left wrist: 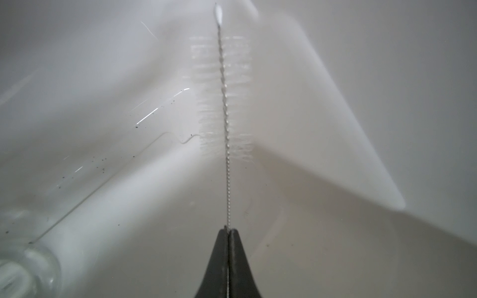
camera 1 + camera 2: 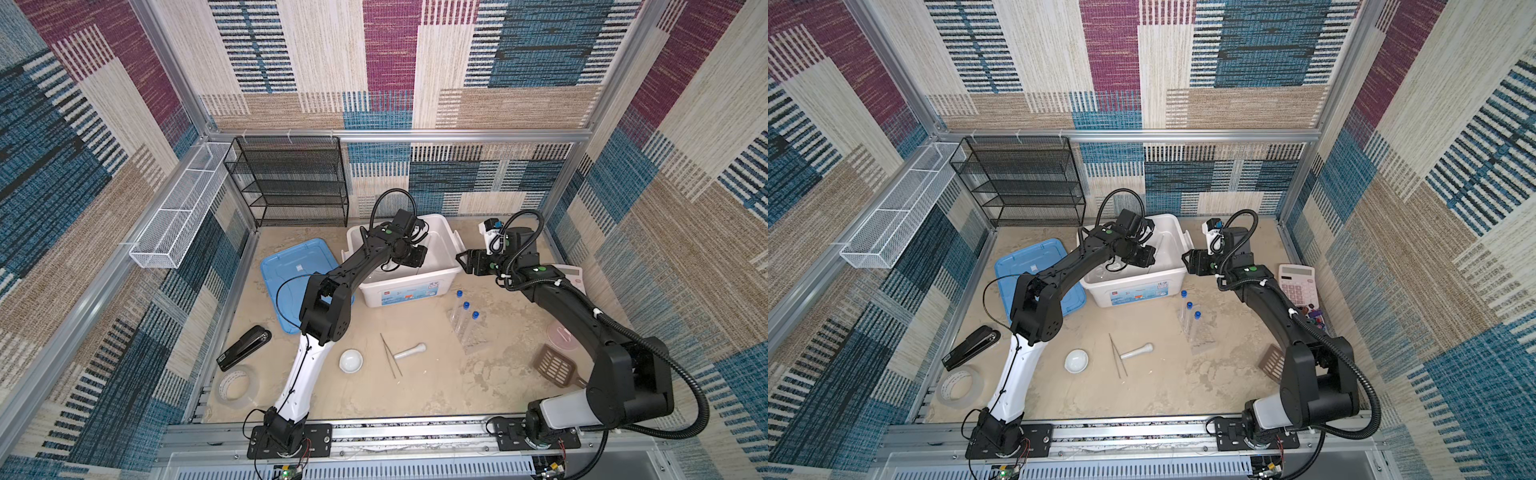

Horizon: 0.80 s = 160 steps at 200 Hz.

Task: Organize the chemistry lab equipment
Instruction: 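Drop the brush into the bin with the left gripper while the right gripper advances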

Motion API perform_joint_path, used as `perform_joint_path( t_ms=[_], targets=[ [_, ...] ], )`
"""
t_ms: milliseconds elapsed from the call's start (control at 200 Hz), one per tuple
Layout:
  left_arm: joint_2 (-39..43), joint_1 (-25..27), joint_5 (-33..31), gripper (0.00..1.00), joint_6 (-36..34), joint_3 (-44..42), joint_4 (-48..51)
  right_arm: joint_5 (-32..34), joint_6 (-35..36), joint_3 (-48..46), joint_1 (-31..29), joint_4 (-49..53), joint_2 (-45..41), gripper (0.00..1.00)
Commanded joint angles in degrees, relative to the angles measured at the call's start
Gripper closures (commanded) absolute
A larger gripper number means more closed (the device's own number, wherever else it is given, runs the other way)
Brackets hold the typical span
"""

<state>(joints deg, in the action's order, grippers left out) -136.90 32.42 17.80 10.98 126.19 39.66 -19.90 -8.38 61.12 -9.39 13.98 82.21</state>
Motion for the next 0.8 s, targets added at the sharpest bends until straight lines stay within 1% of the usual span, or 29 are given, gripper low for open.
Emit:
perform_joint_path(
  t_ms=[0, 200, 366, 426, 501, 671, 796],
  targets=[
    [-0.8, 0.3, 1.1, 0.94, 1.4, 1.2, 1.8, 0.3, -0.8, -0.3, 0.0, -1.9, -0.5, 0.23],
    [-1.2, 0.5, 1.0, 0.91, 1.6, 1.2, 2.2, 0.3, -0.8, -0.4, 0.0, -1.9, -0.6, 0.23],
    [-1.4, 0.5, 0.7, 0.84, 1.4, 1.2, 3.4, 0.3, 0.9, 0.2, 0.0, -1.2, -0.7, 0.23],
    [-1.4, 0.5, 0.6, 0.80, 1.2, 1.2, 3.8, -0.7, 2.5, 0.5, 0.0, -0.9, -1.2, 0.22],
    [-1.3, 0.5, 0.6, 0.72, 1.3, 1.1, 4.3, -2.0, 4.9, 0.3, 0.0, -0.8, -2.1, 0.21],
    [-0.6, 0.6, 1.2, 0.63, 1.6, 1.3, 4.2, -4.2, 9.3, -1.1, -0.1, -1.7, -5.7, 0.18],
    [1.3, 0.7, 0.8, 0.55, 1.3, 1.5, 4.2, -5.7, 15.4, -1.6, -1.8, -1.2, -8.4, 0.18]
  ],
)
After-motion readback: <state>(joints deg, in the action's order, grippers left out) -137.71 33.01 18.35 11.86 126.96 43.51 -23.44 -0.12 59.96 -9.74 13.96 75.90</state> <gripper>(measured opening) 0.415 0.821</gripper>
